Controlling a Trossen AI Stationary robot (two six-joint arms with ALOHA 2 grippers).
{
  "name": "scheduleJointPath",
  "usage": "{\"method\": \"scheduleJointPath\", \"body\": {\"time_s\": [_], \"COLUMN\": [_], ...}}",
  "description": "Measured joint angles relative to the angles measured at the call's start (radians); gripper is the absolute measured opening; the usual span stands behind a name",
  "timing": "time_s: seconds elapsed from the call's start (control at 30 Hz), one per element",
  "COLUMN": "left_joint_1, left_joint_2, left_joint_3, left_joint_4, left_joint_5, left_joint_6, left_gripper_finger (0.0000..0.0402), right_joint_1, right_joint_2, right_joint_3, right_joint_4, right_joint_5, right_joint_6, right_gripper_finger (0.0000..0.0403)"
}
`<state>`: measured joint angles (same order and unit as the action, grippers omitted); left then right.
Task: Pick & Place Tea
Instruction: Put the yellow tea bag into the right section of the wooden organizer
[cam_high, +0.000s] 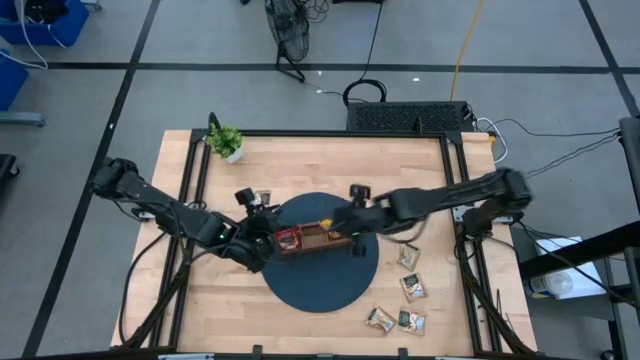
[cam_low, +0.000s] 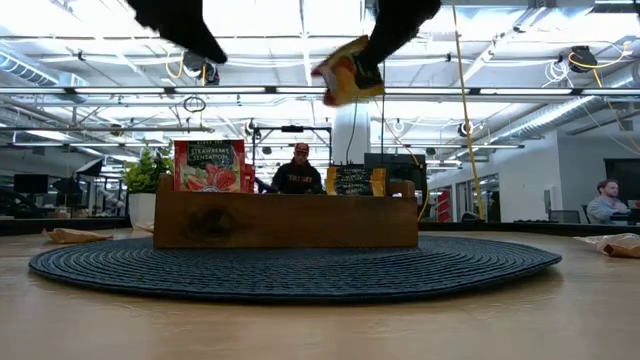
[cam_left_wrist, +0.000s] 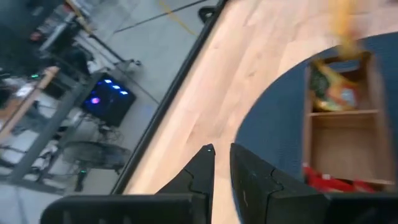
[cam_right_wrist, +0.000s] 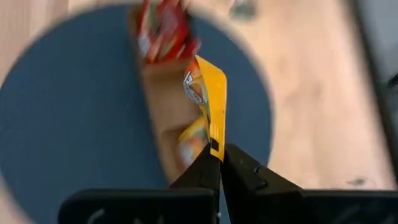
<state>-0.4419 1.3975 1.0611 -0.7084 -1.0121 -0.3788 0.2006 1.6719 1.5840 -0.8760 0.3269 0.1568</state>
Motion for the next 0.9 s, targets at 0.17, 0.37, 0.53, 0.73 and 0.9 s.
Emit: {"method": "scheduleJointPath", "body": {"time_s": [0.17, 0.37, 0.53, 0.73, 0.9], "left_joint_1": [0.019, 0.019, 0.019, 0.019, 0.019], "left_joint_2": [0.0, 0.0, 0.0, 0.0, 0.0], "left_joint_3": [-0.072, -0.105, -0.138, -0.174, -0.193], "left_joint_4": [0.047, 0.084, 0.083, 0.084, 0.086], "left_joint_5": [-0.046, -0.043, -0.036, -0.039, -0.044], "left_joint_6": [-0.067, -0.088, -0.125, -0.166, -0.205], "left_gripper_finger": [0.0056, 0.0056, 0.0056, 0.0056, 0.0056], "right_joint_1": [-0.004, -0.003, -0.014, -0.022, -0.037], "right_joint_2": [0.274, 0.448, 0.518, 0.538, 0.537], "right_joint_3": [0.318, 0.478, 0.483, 0.483, 0.483], "right_joint_4": [-0.418, -0.593, -0.658, -0.648, -0.614], "right_joint_5": [-0.043, -0.045, -0.061, -0.069, -0.069], "right_joint_6": [0.018, -0.002, -0.004, -0.004, -0.009], "right_gripper_finger": [0.0, 0.0, 0.0, 0.0, 0.0]}}
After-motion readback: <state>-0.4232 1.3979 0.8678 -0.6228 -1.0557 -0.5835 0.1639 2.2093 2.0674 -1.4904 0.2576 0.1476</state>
